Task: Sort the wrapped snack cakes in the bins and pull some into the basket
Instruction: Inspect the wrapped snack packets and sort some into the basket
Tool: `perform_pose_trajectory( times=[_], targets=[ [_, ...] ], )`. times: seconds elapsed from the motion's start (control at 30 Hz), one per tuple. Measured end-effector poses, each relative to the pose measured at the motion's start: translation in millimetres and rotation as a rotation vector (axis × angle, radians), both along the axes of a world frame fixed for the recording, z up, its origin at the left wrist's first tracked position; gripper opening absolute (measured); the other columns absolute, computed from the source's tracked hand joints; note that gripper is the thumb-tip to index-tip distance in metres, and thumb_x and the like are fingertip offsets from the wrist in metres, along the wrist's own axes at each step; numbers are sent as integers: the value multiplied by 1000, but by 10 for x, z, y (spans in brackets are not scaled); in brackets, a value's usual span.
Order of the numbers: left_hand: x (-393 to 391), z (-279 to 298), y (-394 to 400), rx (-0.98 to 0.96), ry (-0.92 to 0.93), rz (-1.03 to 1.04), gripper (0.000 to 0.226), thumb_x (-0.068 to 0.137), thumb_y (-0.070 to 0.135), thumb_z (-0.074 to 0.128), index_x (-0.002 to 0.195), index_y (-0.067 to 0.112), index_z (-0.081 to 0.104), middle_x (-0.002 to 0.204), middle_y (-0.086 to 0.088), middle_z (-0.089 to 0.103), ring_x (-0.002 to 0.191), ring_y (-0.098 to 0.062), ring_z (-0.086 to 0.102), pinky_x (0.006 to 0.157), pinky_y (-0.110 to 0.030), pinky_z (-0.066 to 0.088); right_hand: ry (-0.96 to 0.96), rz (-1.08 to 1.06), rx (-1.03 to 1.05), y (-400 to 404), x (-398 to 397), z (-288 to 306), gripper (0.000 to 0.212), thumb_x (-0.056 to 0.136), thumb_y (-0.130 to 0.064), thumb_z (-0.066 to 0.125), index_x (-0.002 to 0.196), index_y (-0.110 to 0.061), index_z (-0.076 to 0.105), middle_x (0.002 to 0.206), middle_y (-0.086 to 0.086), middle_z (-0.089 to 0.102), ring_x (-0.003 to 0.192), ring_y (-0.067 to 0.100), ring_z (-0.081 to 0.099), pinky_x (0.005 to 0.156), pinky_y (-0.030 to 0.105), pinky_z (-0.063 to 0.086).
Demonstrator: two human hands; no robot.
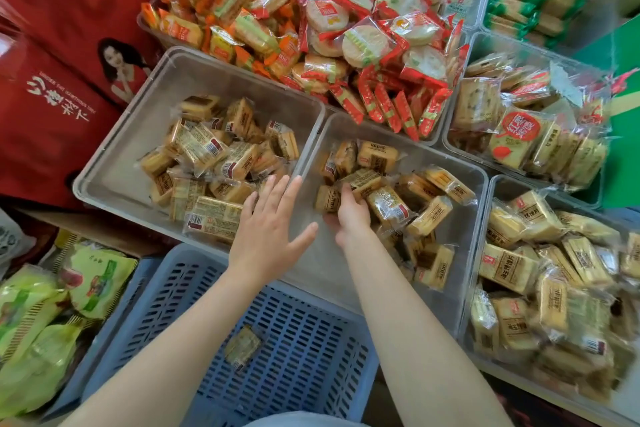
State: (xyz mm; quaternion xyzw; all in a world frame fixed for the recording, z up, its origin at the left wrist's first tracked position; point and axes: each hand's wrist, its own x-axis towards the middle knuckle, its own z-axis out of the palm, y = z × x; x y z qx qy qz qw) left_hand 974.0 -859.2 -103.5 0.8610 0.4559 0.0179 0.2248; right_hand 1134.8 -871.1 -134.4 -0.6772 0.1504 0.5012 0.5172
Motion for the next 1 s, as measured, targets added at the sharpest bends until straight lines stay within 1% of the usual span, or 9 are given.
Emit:
perform_pose_trajectory(
  times=[0.17, 0.23, 0.37, 0.5, 0.63, 0.73, 0.8, 0.87, 1.0],
  targets=[
    [2, -4, -6, 5, 3, 0, 86, 93, 72, 18, 165, 28, 4, 172, 4, 7, 158, -11, -6, 128, -40, 0, -27, 43, -23, -82, -59, -4, 62, 96, -53, 62, 150, -24, 47, 141, 5, 56, 124, 27, 56, 77, 31, 55],
    [3, -4, -6, 6, 6, -3, 86, 93, 72, 17, 165, 27, 3, 172, 4, 7, 158, -12, -5, 128, -41, 0, -58, 56, -24, -119, -107, -44, 63, 97, -53, 60, 152, -25, 45, 146, 3, 54, 129, 26, 53, 87, 33, 55],
    [3, 1, -6, -3, 7, -1, 86, 92, 72, 17, 165, 27, 3, 172, 4, 7, 158, -13, -5, 128, -42, 1, -81, 28, -24, -116, -184, -71, 84, 96, -56, 60, 162, -23, 21, 160, 5, 38, 142, 28, 43, 115, 47, 42],
    [2, 10, -12, -18, 1, 3, 87, 92, 72, 17, 165, 27, 4, 172, 3, 7, 158, -13, -6, 128, -42, 0, -12, 7, -55, -85, -117, -66, 83, 97, -66, 47, 156, -10, 31, 155, 10, 42, 131, 29, 50, 109, 43, 49],
    [2, 6, -12, -8, 3, 2, 87, 91, 73, 16, 165, 27, 4, 172, 3, 7, 159, -13, -6, 128, -42, 2, -52, 58, -99, -65, -96, -21, 76, 101, -64, 42, 158, -15, 31, 154, 9, 43, 133, 31, 50, 110, 41, 46],
    [4, 9, -12, -9, 7, 1, 87, 91, 73, 16, 164, 27, 3, 172, 3, 7, 159, -13, -5, 128, -42, 2, -131, 88, -51, -103, -114, -10, 70, 101, -55, 51, 160, -24, 27, 158, 5, 41, 140, 28, 44, 115, 46, 41],
    [5, 9, -10, -11, 10, 0, 87, 91, 72, 16, 164, 27, 2, 172, 3, 8, 159, -13, -5, 128, -42, 1, -156, 83, 18, -124, -130, 10, 63, 101, -44, 59, 155, -24, 35, 152, 3, 48, 134, 24, 49, 105, 40, 50],
    [5, 6, -8, -10, 12, -2, 87, 91, 73, 15, 164, 28, 2, 172, 3, 8, 159, -13, -5, 128, -42, 1, -198, 71, 45, -124, -153, 40, 59, 100, -37, 62, 153, -24, 39, 150, 1, 49, 133, 21, 50, 97, 31, 48],
    [4, 7, -5, -18, 14, -2, 86, 92, 72, 16, 164, 28, 3, 172, 3, 7, 159, -13, -5, 129, -44, 2, -306, 64, 26, -106, -254, 36, 57, 100, -37, 63, 151, -28, 40, 152, 2, 48, 140, 24, 45, 114, 40, 37]
  ],
)
